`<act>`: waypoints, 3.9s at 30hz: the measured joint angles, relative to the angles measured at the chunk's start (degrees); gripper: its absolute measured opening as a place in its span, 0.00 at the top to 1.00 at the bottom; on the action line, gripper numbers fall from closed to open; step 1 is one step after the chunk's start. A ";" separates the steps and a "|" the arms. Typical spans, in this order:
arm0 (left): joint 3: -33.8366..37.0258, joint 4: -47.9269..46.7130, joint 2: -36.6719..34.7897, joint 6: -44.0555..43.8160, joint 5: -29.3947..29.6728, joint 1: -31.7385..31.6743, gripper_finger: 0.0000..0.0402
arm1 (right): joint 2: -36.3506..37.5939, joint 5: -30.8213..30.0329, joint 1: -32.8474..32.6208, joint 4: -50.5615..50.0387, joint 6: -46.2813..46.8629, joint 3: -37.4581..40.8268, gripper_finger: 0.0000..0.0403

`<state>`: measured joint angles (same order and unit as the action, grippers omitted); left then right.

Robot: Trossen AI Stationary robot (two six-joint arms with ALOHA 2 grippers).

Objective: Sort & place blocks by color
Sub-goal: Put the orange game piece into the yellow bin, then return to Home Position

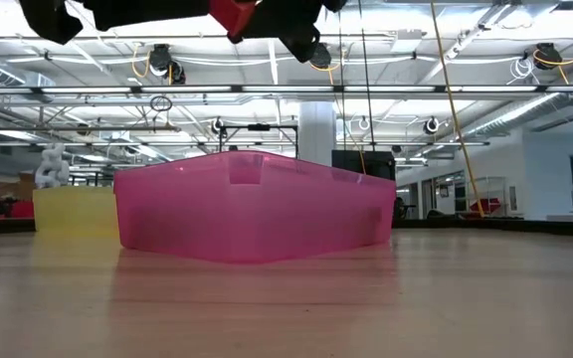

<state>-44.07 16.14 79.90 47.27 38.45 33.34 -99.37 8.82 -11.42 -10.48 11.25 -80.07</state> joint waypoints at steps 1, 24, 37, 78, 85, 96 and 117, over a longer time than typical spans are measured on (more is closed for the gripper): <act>0.00 0.12 0.00 -0.31 0.00 0.00 0.40 | 0.00 0.06 0.10 -0.01 -0.01 0.00 0.69; -0.07 -1.11 -0.02 -14.12 3.30 0.82 0.82 | 0.02 -0.13 0.17 2.34 -0.42 0.09 0.58; -0.17 -1.13 -0.02 -18.78 6.94 3.89 0.82 | 0.02 0.31 1.23 1.30 -1.83 -0.09 0.57; -0.22 -55.97 -25.44 -63.65 -10.68 -48.77 0.82 | 0.68 -12.02 -1.94 -17.74 -4.87 0.09 0.31; -0.22 -56.37 -18.01 -61.05 -17.45 -63.95 0.82 | 0.68 -14.50 -3.02 -10.81 -5.85 1.01 0.32; -0.20 -41.22 -7.02 -52.68 -17.95 -69.26 0.65 | 0.69 -16.30 -2.86 9.18 -13.29 11.55 0.32; -0.22 -36.17 -17.77 -57.82 -41.23 -61.67 0.39 | 29.46 -24.56 -2.48 9.35 -1.90 33.27 0.32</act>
<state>-44.29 -20.03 62.13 -10.55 -2.78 -28.33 -69.91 -15.74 -13.90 -1.13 9.34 -46.80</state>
